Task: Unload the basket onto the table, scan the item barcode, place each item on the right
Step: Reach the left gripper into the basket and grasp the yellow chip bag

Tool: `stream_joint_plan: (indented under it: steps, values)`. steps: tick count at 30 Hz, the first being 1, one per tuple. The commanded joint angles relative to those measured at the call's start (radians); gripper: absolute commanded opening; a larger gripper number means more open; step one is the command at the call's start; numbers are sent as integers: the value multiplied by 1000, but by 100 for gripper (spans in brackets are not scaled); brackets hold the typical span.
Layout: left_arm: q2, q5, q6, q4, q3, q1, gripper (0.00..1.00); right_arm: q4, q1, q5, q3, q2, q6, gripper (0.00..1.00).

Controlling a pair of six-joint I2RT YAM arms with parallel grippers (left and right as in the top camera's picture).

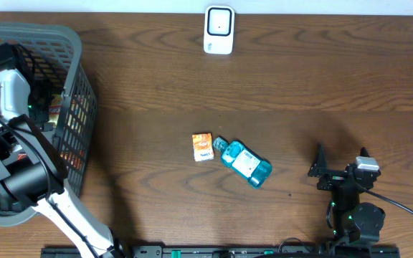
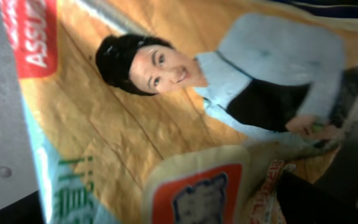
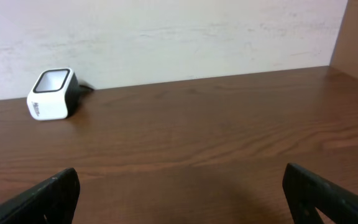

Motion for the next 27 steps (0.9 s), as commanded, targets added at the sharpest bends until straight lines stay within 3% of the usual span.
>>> stream_joint_plan:
  steps: [1,4,5,8,9,17,27]
  values:
    - [53,-2,6,2,-2,-7,98,-1,-4,-5,-5,-6,-13,99]
    - [71,-2,7,1,-2,-13,99,-1,-4,-4,-5,-6,-13,99]
    - [77,-2,8,0,-2,-15,89,-1,-4,-4,-5,-6,-13,99]
    - [82,22,90,0,-2,-18,22,-1,-4,-5,-5,-6,-13,99]
    - [81,35,117,0,-2,-18,8,-1,-4,-4,-5,-6,-13,99]
    - [-26,42,172,4,9,20,7,-1,-4,-5,-5,-6,-13,99]
    - [-404,43,172,3,9,103,7,-1,-4,-5,-5,-6,-13,99]
